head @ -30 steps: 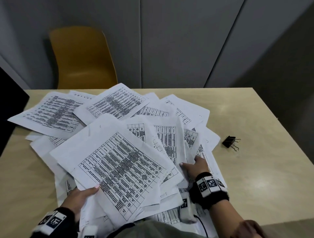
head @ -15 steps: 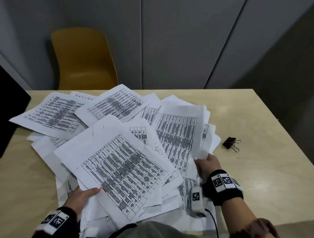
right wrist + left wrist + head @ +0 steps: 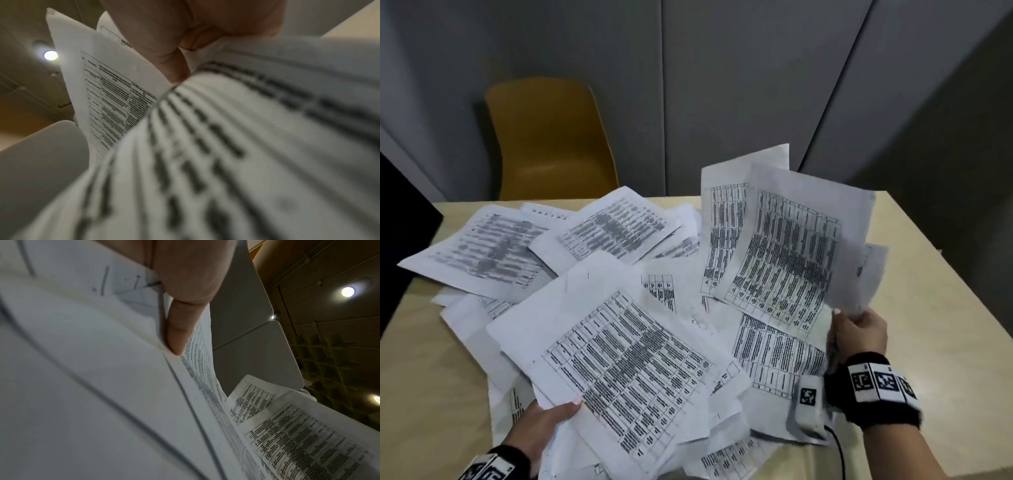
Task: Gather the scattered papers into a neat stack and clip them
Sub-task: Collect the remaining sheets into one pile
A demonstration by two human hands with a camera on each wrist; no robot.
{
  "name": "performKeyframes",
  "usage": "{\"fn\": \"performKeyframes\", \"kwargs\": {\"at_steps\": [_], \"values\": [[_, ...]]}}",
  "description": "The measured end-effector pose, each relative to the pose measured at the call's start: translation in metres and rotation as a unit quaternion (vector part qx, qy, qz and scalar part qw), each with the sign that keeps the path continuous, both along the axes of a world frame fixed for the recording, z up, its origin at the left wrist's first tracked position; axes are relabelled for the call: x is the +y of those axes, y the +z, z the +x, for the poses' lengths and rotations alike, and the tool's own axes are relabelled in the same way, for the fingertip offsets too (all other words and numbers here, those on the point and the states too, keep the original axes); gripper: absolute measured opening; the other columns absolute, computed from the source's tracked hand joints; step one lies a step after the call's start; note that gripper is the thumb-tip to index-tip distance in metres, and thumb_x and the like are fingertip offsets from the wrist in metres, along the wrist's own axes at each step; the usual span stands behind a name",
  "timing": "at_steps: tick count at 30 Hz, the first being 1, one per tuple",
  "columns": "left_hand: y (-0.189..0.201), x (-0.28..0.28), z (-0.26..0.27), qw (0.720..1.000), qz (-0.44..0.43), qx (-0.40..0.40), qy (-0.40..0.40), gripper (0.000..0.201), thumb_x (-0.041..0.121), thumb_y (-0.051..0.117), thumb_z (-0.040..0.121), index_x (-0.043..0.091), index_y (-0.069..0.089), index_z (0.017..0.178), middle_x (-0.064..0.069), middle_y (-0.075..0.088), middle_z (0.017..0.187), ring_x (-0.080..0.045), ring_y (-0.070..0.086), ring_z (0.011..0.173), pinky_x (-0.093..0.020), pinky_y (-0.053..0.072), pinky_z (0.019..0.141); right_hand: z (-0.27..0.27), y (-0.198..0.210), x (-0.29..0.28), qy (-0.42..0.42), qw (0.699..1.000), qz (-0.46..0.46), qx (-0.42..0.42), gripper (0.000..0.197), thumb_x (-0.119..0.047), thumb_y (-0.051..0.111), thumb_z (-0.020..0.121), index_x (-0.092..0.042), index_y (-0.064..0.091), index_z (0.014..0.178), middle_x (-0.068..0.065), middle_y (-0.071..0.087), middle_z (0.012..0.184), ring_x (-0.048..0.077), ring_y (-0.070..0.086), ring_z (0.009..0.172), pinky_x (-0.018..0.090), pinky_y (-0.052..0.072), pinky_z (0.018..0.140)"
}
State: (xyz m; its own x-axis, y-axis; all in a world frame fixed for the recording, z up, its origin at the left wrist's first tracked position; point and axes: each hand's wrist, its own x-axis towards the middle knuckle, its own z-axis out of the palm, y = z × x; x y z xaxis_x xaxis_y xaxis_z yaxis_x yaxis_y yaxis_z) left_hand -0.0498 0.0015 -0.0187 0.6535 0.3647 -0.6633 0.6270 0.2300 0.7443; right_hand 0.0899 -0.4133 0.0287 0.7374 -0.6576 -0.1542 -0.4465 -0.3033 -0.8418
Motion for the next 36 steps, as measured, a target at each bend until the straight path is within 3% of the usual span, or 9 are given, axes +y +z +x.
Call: {"fn": "performKeyframes", "kwargs": {"at_steps": [9,15,17,20,23,26,29,34,36], "values": [[0.004,-0.001,0.000,0.999,0.028,-0.001,-0.033,0.043,0.029,0.082,0.055,0.014,0.064,0.091,-0.008,0.066,0.102,-0.025,0.056,0.101,-0.038,0.035,0.098,0.021,0.020,-0.005,-0.101,0.990,0.073,-0.070,0.024,-0.015,0.060,0.083,0.003,0.062,0.099,0.013,0.058,0.086,0.023,0.053,0.080,0.031,0.039,0.075],[-0.003,0.000,-0.001,0.999,-0.016,-0.012,-0.029,0.027,-0.002,0.060,0.083,0.001,0.058,0.109,-0.012,0.059,0.109,-0.026,0.052,0.101,-0.040,0.032,0.099,0.034,0.041,0.003,-0.122,0.977,0.120,-0.124,0.029,-0.012,0.057,0.086,0.006,0.061,0.108,0.024,0.064,0.109,0.033,0.060,0.094,0.024,0.035,0.074],[-0.002,0.000,-0.002,1.000,0.003,-0.009,-0.028,0.026,-0.001,0.061,0.082,-0.002,0.058,0.108,-0.011,0.059,0.106,-0.026,0.051,0.101,-0.042,0.032,0.102,0.036,0.045,0.011,-0.123,0.975,0.145,-0.113,0.012,-0.010,0.058,0.086,0.001,0.062,0.089,0.021,0.064,0.099,0.032,0.059,0.092,0.022,0.033,0.073],[0.005,-0.003,-0.001,0.999,-0.005,-0.010,-0.039,0.016,-0.002,0.060,0.083,0.004,0.059,0.098,-0.012,0.058,0.114,-0.026,0.051,0.104,-0.041,0.030,0.103,0.035,0.033,0.025,-0.095,0.979,0.163,-0.075,0.024,-0.011,0.062,0.084,-0.011,0.047,0.066,0.009,0.053,0.082,0.020,0.046,0.081,0.024,0.034,0.074],[0.004,-0.004,0.001,1.000,-0.011,-0.009,-0.011,0.036,-0.002,0.063,0.079,-0.002,0.054,0.115,-0.016,0.055,0.125,-0.034,0.047,0.122,-0.044,0.025,0.109,0.021,0.015,0.043,-0.041,0.983,0.175,-0.035,0.014,-0.011,0.061,0.086,0.002,0.056,0.091,0.016,0.058,0.094,0.022,0.048,0.082,0.025,0.037,0.075],[0.001,-0.003,0.001,1.000,-0.008,-0.002,-0.011,0.059,0.003,0.069,0.075,-0.006,0.045,0.128,-0.017,0.050,0.135,-0.035,0.041,0.130,-0.045,0.021,0.113,0.001,0.004,0.062,0.026,0.980,0.199,0.004,0.005,-0.004,0.057,0.088,0.001,0.055,0.087,0.013,0.060,0.089,0.023,0.051,0.076,0.015,0.042,0.068],[0.001,-0.001,0.000,1.000,-0.009,0.002,-0.005,0.053,0.003,0.067,0.077,-0.001,0.049,0.126,-0.019,0.052,0.134,-0.034,0.045,0.126,-0.046,0.024,0.112,-0.013,-0.014,0.075,0.072,0.973,0.218,0.029,0.023,0.005,0.055,0.085,0.013,0.056,0.107,0.016,0.062,0.094,0.027,0.058,0.082,0.031,0.046,0.076],[-0.021,0.012,-0.005,1.000,-0.009,-0.001,0.004,0.087,0.034,0.086,0.037,0.005,0.060,0.114,-0.015,0.060,0.125,-0.034,0.054,0.116,-0.051,0.032,0.108,-0.017,-0.028,0.092,0.144,0.959,0.235,0.060,0.017,0.014,0.051,0.084,0.006,0.055,0.098,0.004,0.061,0.052,0.012,0.057,0.041,0.019,0.046,0.039],[0.002,-0.005,0.000,0.999,-0.034,0.009,0.014,0.080,0.049,0.079,0.054,0.010,0.059,0.120,-0.010,0.054,0.135,-0.031,0.045,0.128,-0.049,0.024,0.112,-0.018,-0.024,0.102,0.194,0.952,0.223,0.084,0.015,0.010,0.052,0.085,0.003,0.054,0.099,0.008,0.063,0.060,0.019,0.058,0.050,0.025,0.050,0.047]]}}
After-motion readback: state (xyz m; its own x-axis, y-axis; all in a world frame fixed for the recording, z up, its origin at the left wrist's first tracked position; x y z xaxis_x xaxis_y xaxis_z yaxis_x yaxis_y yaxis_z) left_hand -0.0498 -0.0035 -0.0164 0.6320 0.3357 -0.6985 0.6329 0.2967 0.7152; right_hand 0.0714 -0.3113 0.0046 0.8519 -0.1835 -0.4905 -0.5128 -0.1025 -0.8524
